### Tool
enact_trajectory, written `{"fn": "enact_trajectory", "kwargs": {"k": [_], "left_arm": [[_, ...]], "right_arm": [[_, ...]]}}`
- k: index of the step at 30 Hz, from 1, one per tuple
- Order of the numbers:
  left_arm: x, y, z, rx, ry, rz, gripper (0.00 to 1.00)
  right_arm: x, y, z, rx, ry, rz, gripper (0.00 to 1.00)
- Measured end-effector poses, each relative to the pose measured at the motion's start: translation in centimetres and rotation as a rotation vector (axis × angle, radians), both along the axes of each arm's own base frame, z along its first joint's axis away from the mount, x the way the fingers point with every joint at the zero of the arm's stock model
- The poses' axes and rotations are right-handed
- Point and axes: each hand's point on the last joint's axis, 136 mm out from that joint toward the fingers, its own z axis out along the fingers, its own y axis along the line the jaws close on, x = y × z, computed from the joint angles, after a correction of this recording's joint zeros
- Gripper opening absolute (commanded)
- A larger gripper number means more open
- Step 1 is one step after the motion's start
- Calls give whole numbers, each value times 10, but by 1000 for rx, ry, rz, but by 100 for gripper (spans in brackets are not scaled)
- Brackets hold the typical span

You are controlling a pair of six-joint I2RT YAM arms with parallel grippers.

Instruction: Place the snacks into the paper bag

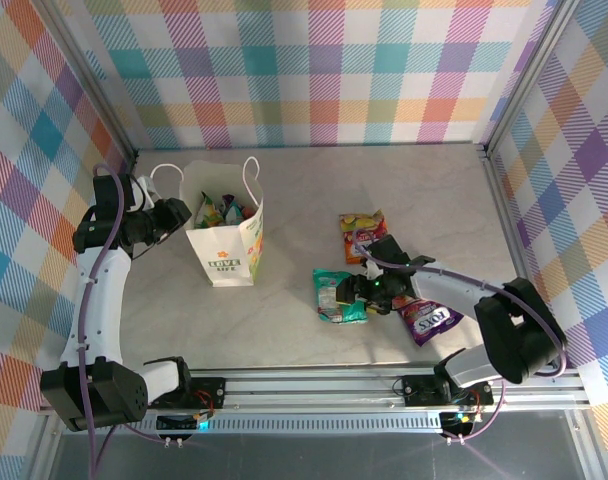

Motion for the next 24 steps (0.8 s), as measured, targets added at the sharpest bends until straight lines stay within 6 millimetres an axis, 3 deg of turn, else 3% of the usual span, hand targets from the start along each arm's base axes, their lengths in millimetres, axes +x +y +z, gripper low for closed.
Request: {"fn": "enact_trajectory", "kwargs": {"k": [4, 14, 24], "left_arm": [[-1, 0, -1, -1, 6, 0, 36], [-4, 0, -1, 0, 13, 1, 36], [-5, 0, -1, 0, 14, 1, 36]], "right_arm": [[-4, 3, -7, -21, 11, 25, 72], [-1, 10, -8, -50, 14, 48, 40], [6, 11, 5, -61, -14, 46, 27]]}}
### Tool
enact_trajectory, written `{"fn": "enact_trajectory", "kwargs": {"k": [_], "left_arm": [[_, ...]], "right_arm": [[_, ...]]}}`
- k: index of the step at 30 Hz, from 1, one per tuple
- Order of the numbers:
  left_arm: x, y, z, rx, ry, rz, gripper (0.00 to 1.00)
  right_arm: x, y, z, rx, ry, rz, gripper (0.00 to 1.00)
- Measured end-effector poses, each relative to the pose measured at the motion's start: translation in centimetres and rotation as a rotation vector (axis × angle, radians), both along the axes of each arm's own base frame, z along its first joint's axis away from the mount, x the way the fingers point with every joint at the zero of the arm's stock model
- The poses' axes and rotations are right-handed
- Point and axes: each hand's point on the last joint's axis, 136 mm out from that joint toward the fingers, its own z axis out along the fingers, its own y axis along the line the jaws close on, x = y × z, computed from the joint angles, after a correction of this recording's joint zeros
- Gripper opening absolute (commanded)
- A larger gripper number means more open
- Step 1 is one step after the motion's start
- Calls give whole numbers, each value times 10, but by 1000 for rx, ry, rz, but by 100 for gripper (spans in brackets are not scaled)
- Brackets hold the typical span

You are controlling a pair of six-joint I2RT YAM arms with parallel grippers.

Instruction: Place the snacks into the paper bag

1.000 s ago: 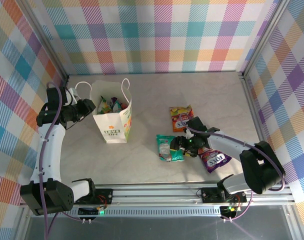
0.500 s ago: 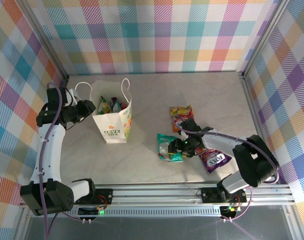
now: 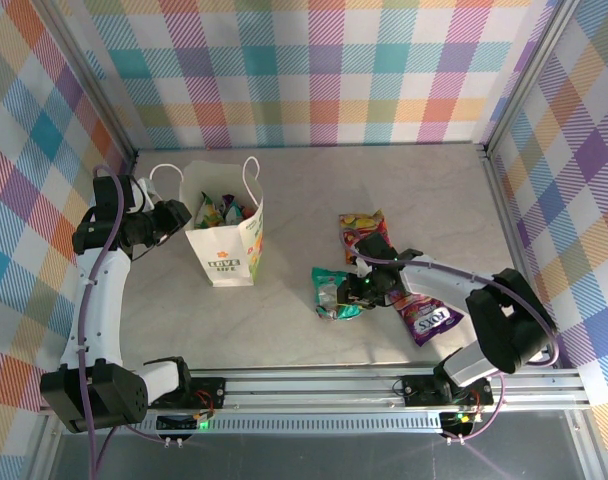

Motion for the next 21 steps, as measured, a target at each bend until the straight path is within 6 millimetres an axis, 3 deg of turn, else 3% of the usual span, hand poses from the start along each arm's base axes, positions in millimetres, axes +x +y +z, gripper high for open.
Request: {"fn": "enact_trajectory", "kwargs": {"k": [21], "left_arm": [[-4, -1, 11, 1, -20, -2, 38]], "right_arm": [[8, -17, 42, -55, -127, -15, 19]]}}
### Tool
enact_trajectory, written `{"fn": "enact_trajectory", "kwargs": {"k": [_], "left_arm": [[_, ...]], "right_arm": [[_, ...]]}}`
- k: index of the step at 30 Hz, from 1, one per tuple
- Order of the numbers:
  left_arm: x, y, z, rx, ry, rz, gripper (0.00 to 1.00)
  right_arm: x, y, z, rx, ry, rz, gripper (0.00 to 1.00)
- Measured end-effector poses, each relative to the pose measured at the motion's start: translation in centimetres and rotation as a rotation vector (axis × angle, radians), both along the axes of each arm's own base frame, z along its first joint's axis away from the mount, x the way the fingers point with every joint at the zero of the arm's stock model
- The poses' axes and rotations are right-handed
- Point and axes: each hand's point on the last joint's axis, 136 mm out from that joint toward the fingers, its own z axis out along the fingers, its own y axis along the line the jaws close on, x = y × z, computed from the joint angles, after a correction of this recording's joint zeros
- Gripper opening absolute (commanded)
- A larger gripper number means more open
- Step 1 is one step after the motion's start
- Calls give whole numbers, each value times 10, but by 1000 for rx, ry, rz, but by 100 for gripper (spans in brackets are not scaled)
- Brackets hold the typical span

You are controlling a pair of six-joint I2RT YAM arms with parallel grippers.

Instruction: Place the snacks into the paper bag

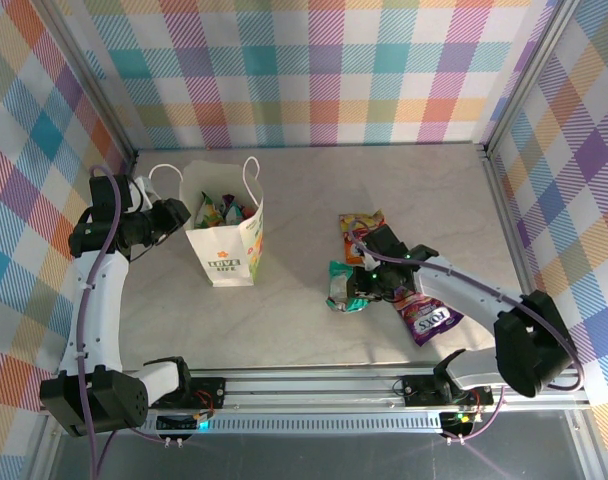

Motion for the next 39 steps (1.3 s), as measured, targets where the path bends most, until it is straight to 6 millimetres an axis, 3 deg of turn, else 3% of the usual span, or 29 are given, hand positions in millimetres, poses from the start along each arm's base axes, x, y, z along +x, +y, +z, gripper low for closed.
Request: {"fn": "enact_trajectory", "kwargs": {"k": [10, 22, 34, 39], "left_arm": [[4, 0, 19, 7, -46, -1, 39], [6, 0, 17, 4, -40, -3, 40], [22, 3, 13, -7, -50, 7, 40], [25, 3, 11, -13, -46, 10, 39]], "right_arm": [[18, 3, 47, 26, -136, 9, 19], [36, 9, 107, 75, -300, 24, 19], [50, 37, 187, 163, -493, 100, 18], [53, 53, 210, 182, -554, 147, 18]]}}
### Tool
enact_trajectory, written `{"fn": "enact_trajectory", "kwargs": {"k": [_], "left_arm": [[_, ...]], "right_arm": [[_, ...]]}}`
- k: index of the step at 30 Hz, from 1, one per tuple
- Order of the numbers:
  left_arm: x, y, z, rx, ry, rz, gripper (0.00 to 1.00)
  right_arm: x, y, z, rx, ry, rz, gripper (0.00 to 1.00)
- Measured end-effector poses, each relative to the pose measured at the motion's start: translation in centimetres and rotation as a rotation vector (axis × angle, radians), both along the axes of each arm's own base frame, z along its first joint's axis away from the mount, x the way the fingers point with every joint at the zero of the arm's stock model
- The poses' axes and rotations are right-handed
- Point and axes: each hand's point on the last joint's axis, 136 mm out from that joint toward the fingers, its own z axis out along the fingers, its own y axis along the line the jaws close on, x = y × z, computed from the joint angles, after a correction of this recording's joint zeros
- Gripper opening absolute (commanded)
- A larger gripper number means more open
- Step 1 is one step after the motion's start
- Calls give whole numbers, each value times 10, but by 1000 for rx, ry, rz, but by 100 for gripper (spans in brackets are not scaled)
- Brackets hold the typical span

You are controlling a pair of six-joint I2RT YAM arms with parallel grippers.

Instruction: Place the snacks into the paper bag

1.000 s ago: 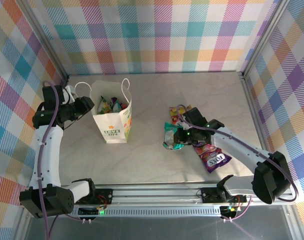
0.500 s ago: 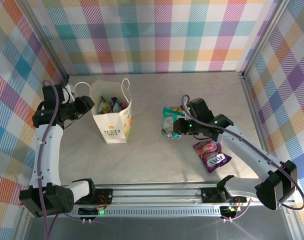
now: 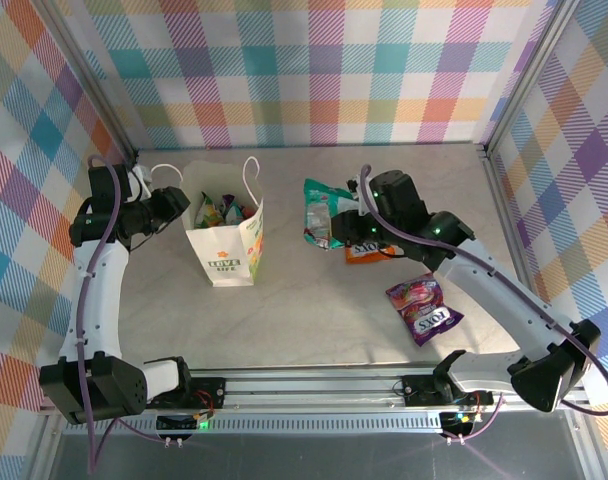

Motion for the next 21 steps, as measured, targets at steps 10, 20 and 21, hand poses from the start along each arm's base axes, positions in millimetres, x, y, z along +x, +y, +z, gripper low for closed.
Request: {"fn": "enact_trajectory", "kwargs": {"k": [10, 20, 21], "left_arm": [[8, 0, -9, -14, 7, -2, 38], [8, -3, -11, -28, 10, -12, 36], [8, -3, -12, -29, 13, -12, 36]], "right_arm": [[2, 30, 46, 28, -121, 93, 18], [-3, 56, 81, 56, -216, 174, 18], [-4, 58, 84, 58, -225, 181, 18]]}}
